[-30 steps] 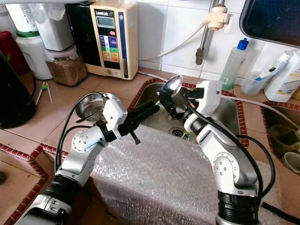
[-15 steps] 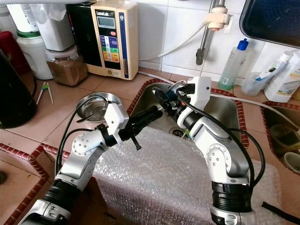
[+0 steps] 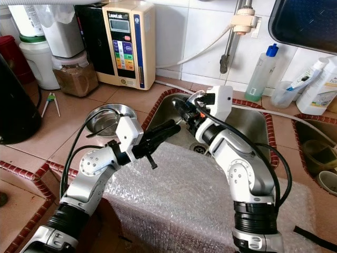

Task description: Kitchen organization

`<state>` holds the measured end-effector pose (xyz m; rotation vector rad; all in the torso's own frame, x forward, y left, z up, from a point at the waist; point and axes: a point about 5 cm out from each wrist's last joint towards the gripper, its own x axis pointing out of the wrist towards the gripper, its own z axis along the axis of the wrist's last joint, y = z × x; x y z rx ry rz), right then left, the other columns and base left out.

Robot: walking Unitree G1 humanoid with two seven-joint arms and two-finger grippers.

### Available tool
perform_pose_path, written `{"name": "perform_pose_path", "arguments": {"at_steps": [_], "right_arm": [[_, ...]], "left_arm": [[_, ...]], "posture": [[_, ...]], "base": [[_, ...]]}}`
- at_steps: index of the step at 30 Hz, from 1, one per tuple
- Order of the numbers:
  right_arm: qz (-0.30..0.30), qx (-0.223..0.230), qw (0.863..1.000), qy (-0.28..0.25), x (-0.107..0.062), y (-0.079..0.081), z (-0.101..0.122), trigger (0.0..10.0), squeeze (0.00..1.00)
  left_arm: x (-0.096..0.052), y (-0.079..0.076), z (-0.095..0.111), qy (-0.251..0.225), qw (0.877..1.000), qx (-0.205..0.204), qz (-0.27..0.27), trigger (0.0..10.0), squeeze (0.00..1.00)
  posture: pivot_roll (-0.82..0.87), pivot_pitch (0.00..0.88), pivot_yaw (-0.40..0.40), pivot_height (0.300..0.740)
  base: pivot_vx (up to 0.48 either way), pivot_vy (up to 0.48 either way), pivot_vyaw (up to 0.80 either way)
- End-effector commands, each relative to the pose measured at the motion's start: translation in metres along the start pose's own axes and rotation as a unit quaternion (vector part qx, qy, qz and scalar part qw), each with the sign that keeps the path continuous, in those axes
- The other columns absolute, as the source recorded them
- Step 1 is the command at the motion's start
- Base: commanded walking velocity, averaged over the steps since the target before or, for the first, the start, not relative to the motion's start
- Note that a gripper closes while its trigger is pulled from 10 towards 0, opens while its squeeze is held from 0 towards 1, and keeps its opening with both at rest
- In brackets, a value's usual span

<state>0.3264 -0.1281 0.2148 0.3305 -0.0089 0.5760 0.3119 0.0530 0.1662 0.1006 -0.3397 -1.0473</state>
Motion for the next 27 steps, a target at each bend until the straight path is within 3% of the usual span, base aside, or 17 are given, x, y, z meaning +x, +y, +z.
{"name": "perform_pose_path", "arguments": {"at_steps": [1, 19, 20, 21, 25, 27], "right_arm": [[-0.008, -0.007, 1.0, 0.001, 0.0016, -0.0016, 0.0017, 0.0, 0.0], [-0.021, -0.009, 1.0, 0.003, 0.0009, -0.0053, -0.0016, 0.0, 0.0], [-0.022, -0.009, 1.0, 0.003, 0.0009, -0.0055, -0.0019, 0.0, 0.0], [-0.023, -0.008, 1.0, 0.002, 0.0011, -0.0055, -0.0022, 0.0, 0.0], [-0.025, -0.009, 1.0, 0.002, 0.0013, -0.0056, -0.0031, 0.0, 0.0], [-0.028, -0.01, 1.0, 0.002, 0.0012, -0.0059, -0.0035, 0.0, 0.0]], "left_arm": [[0.0045, -0.0011, 0.0058, -0.006, 1.0, 0.014, -0.012, 0.0, 0.0], [0.0066, 0.0031, 0.0054, 0.001, 1.0, 0.024, -0.004, 0.0, 0.0], [0.0071, 0.0036, 0.0055, 0.001, 1.0, 0.025, -0.002, 0.2, 0.0], [0.0076, 0.0046, 0.006, 0.001, 1.0, 0.029, 0.002, 2.2, 0.0], [0.0084, 0.0061, 0.0061, 0.002, 1.0, 0.03, 0.007, 2.5, 0.0], [0.0089, 0.0079, 0.0057, 0.006, 0.999, 0.029, 0.016, 4.5, 0.0]], "posture": [[0.01, 0.0, 0.007, 0.74], [0.01, 0.0, 0.013, 0.74], [0.01, 0.0, 0.013, 0.74], [0.01, 0.0, 0.014, 0.74], [0.01, 0.0, 0.015, 0.74], [0.01, 0.0, 0.014, 0.74]], "base": [[0.0, 0.0, 0.0], [0.0, 0.0, 0.0], [0.0, 0.0, 0.0], [0.0, 0.0, 0.0], [0.0, 0.0, 0.0], [0.0, 0.0, 0.0]]}}
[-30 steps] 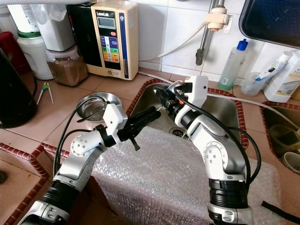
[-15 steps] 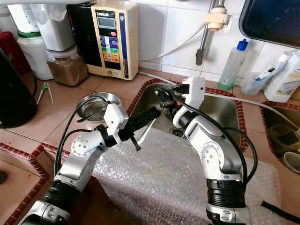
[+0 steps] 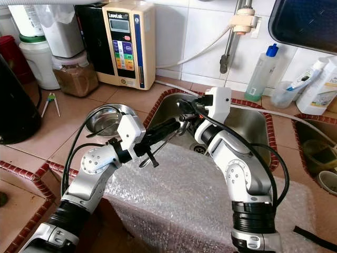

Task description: Kitchen organization

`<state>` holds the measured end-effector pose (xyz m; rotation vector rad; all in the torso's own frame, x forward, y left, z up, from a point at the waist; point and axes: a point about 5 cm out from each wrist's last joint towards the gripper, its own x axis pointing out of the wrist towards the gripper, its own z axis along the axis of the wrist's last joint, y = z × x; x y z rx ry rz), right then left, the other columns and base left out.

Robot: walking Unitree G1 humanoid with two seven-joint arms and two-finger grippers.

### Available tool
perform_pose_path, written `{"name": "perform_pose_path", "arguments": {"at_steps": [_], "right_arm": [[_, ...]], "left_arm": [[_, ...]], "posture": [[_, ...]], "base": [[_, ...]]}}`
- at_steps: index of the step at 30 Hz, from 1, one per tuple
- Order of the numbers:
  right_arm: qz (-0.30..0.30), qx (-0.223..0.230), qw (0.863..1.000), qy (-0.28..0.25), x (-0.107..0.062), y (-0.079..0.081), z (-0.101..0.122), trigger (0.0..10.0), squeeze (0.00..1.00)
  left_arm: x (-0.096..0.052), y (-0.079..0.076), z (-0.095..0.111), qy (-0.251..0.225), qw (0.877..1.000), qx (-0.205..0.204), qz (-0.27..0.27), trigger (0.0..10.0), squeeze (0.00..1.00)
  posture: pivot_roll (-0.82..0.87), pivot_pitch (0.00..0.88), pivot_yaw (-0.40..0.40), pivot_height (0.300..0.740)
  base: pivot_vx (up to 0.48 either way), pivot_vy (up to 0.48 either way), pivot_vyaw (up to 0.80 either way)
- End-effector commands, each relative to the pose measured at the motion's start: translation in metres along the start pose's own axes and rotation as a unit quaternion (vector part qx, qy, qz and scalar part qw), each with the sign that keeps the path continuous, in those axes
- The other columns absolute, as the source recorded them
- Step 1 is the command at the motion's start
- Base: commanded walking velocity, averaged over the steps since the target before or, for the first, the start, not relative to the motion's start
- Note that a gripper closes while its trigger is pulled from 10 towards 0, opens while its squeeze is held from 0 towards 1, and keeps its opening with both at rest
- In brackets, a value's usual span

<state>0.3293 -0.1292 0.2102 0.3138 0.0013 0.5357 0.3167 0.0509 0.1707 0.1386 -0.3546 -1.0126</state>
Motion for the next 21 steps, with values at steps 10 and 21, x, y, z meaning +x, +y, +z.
{"name": "perform_pose_path", "arguments": {"at_steps": [10, 21], "right_arm": [[-0.028, -0.011, 0.999, -0.011, -0.001, -0.007, 0.002, 0.0, 0.0], [-0.124, -0.063, 0.986, -0.095, -0.01, -0.032, 0.036, 0.0, 0.0]], "left_arm": [[0.003, 0.013, 0.001, 0.011, 0.999, -0.006, 0.032, 10.0, 1.0], [-0.002, 0.023, -0.008, 0.054, 0.998, 0.004, 0.031, 10.0, 1.0]], "posture": [[0.02, 0.0, 0.013, 0.74], [0.02, 0.0, 0.018, 0.74]], "base": [[0.0, 0.0, 0.0], [0.0, 0.0, 0.0]]}}
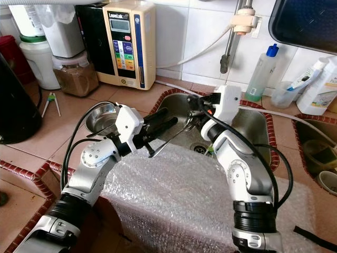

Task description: Kitchen organization

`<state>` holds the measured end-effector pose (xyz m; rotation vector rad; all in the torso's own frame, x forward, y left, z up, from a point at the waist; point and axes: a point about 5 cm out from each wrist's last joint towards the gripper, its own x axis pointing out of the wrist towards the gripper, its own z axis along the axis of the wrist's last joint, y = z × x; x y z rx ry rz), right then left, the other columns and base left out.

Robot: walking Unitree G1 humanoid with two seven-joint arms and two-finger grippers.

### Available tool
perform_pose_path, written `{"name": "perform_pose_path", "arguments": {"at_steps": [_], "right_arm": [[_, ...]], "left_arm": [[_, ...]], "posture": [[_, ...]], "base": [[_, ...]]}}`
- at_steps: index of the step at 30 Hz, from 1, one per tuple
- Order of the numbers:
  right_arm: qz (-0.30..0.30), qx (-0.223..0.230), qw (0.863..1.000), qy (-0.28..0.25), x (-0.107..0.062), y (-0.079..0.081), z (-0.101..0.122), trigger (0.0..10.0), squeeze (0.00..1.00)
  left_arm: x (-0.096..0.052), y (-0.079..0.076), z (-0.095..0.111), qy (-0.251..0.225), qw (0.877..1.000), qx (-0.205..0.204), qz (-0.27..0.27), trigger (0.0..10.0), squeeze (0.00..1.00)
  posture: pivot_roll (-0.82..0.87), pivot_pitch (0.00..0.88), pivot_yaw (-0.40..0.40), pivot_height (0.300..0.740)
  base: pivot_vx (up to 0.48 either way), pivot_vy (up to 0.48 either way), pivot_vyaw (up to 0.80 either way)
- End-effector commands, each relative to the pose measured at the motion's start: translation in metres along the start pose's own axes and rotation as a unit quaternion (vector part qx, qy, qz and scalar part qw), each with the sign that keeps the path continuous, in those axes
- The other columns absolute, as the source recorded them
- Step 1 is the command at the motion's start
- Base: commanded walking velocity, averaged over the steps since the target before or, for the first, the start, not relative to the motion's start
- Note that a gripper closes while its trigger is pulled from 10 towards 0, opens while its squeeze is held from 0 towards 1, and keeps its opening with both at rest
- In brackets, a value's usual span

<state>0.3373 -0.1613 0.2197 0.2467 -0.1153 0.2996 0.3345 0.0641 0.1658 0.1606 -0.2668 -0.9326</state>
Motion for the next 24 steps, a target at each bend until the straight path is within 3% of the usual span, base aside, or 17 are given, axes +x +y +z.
{"name": "perform_pose_path", "arguments": {"at_steps": [1, 5, 10, 17, 21, 23, 24], "right_arm": [[-0.035, -0.024, 0.998, -0.046, 0.0, -0.012, 0.022, 0.0, 0.0], [-0.076, -0.065, 0.993, -0.069, -0.006, -0.025, 0.031, 0.0, 0.0], [-0.142, -0.165, 0.975, -0.053, -0.02, -0.053, 0.029, 0.0, 0.0], [-0.213, -0.246, 0.945, 0.039, -0.048, -0.086, -0.012, 0.0, 0.0], [-0.23, -0.274, 0.931, 0.073, -0.061, -0.097, -0.03, 0.0, 0.0], [-0.241, -0.262, 0.931, 0.081, -0.065, -0.102, -0.036, 0.0, 0.0], [-0.247, -0.259, 0.93, 0.089, -0.068, -0.105, -0.04, 1.3, 0.0]], "left_arm": [[0.001, 0.004, 0.0, 0.015, 1.0, 0.017, -0.007, 10.0, 1.0], [0.0, 0.006, -0.001, 0.021, 1.0, 0.018, -0.006, 10.0, 1.0], [-0.002, 0.005, -0.006, 0.034, 0.999, 0.02, -0.018, 10.0, 1.0], [-0.002, -0.001, -0.01, 0.054, 0.996, 0.04, -0.062, 10.0, 1.0], [-0.001, -0.001, -0.009, 0.057, 0.994, 0.053, -0.074, 10.0, 1.0], [-0.002, -0.001, -0.009, 0.062, 0.992, 0.067, -0.082, 10.0, 1.0], [-0.002, -0.001, -0.009, 0.065, 0.991, 0.074, -0.086, 10.0, 1.0]], "posture": [[0.02, 0.0, 0.016, 0.74], [0.02, 0.0, 0.016, 0.74], [0.02, 0.0, 0.017, 0.74], [0.02, 0.0, 0.021, 0.74], [0.02, 0.0, 0.023, 0.74], [0.02, 0.0, 0.026, 0.74], [0.02, 0.0, 0.029, 0.74]], "base": [[0.0, 0.0, 0.0], [0.0, 0.0, 0.0], [0.0, 0.0, 0.0], [0.0, 0.0, 0.0], [0.0, 0.0, 0.0], [0.0, 0.0, 0.0], [0.0, 0.0, 0.0]]}}
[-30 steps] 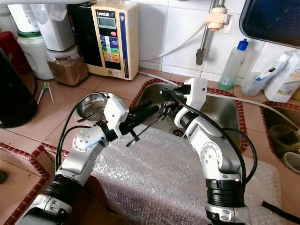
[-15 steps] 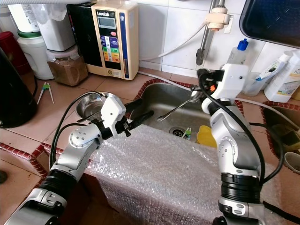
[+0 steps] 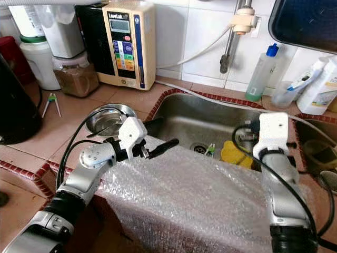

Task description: Kitchen organization

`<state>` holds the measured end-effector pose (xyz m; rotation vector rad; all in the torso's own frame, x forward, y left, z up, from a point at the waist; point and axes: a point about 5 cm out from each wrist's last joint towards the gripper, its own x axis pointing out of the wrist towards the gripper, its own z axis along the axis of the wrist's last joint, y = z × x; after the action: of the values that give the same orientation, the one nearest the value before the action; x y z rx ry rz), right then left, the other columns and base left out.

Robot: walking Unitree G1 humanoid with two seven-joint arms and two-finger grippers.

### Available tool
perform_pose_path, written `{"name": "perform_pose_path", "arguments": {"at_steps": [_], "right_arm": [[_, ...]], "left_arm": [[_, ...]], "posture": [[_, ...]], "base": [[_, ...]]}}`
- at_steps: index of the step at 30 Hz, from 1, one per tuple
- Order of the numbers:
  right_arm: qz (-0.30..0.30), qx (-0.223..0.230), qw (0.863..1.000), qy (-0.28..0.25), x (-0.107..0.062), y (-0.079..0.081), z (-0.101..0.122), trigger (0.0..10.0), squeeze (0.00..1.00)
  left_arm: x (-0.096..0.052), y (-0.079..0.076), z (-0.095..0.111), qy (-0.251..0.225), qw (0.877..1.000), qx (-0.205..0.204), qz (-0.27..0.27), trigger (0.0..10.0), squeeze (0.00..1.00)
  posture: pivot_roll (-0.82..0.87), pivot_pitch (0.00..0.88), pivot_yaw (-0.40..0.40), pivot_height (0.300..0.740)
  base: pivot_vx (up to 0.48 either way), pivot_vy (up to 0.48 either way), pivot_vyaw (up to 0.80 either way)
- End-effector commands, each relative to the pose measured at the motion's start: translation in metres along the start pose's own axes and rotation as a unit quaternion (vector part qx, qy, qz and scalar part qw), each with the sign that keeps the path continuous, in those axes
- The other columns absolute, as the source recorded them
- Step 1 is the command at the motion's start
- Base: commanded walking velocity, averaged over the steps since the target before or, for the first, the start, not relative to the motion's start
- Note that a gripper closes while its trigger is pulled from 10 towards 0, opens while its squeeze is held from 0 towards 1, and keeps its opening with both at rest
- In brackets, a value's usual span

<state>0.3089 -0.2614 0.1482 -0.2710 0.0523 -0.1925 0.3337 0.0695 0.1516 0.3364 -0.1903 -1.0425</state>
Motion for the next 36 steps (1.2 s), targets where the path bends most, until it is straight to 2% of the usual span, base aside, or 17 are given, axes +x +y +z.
{"name": "perform_pose_path", "arguments": {"at_steps": [1, 2, 3, 8, 13, 14, 15, 27, 32, 34, 36], "right_arm": [[-0.012, -0.009, 1.0, 0.006, -0.001, -0.006, -0.004, 1.3, 0.0], [-0.011, -0.012, 1.0, 0.017, -0.001, -0.006, -0.009, 8.2, 0.0], [-0.011, -0.014, 1.0, 0.024, -0.001, -0.005, -0.013, 10.0, 0.0], [-0.009, -0.025, 0.998, 0.057, -0.002, -0.003, -0.028, 10.0, 0.0], [-0.001, -0.032, 0.998, 0.06, -0.003, 0.002, -0.031, 10.0, 0.0], [-0.001, -0.03, 0.998, 0.06, -0.003, 0.003, -0.031, 10.0, 0.66], [-0.003, -0.027, 0.998, 0.059, -0.003, 0.003, -0.032, 10.0, 1.0], [-0.008, -0.002, 0.998, 0.055, -0.002, 0.004, -0.03, 10.0, 1.0], [-0.018, 0.02, 1.0, 0.0, 0.0, 0.002, -0.011, 10.0, 1.0], [-0.007, 0.033, 0.999, -0.041, 0.0, 0.006, 0.005, 10.0, 1.0], [-0.005, 0.035, 0.998, -0.046, 0.0, 0.007, 0.007, 10.0, 1.0]], "left_arm": [[0.004, 0.002, 0.005, 0.004, 1.0, 0.024, -0.017, 10.0, 1.0], [0.003, 0.002, 0.004, 0.005, 0.999, 0.025, -0.019, 10.0, 1.0], [0.003, 0.002, 0.004, 0.006, 0.999, 0.026, -0.02, 10.0, 1.0], [0.002, 0.0, 0.0, 0.038, 0.996, 0.046, -0.065, 10.0, 1.0], [-0.001, 0.005, -0.007, 0.081, 0.993, 0.049, -0.071, 10.0, 1.0], [-0.001, 0.005, -0.008, 0.081, 0.993, 0.052, -0.073, 10.0, 1.0], [-0.002, 0.005, -0.008, 0.081, 0.992, 0.056, -0.074, 10.0, 1.0], [0.002, 0.008, -0.006, 0.077, 0.994, 0.046, -0.064, 10.0, 1.0], [0.003, 0.013, -0.005, 0.07, 0.996, 0.033, -0.033, 10.0, 1.0], [0.004, 0.022, -0.003, 0.065, 0.998, 0.021, 0.009, 10.0, 1.0], [0.004, 0.023, -0.003, 0.065, 0.998, 0.021, 0.016, 10.0, 1.0]], "posture": [[0.02, 0.0, 0.029, 0.74], [0.02, 0.0, 0.031, 0.74], [0.02, 0.0, 0.031, 0.74], [0.02, 0.0, 0.036, 0.74], [0.02, 0.0, 0.041, 0.74], [0.02, 0.0, 0.044, 0.74], [0.02, 0.0, 0.045, 0.74], [0.02, 0.0, 0.045, 0.74], [0.02, 0.0, 0.043, 0.74], [0.02, 0.0, 0.043, 0.74], [0.02, 0.0, 0.043, 0.74]], "base": [[0.0, 0.0, 0.0], [0.0, 0.0, 0.0], [0.0, 0.0, 0.0], [0.0, 0.0, 0.0], [0.0, 0.0, 0.0], [0.0, 0.0, 0.0], [0.0, 0.0, 0.0], [0.0, 0.0, 0.0], [0.0, 0.0, 0.0], [0.0, 0.0, 0.0], [0.0, 0.0, 0.0]]}}
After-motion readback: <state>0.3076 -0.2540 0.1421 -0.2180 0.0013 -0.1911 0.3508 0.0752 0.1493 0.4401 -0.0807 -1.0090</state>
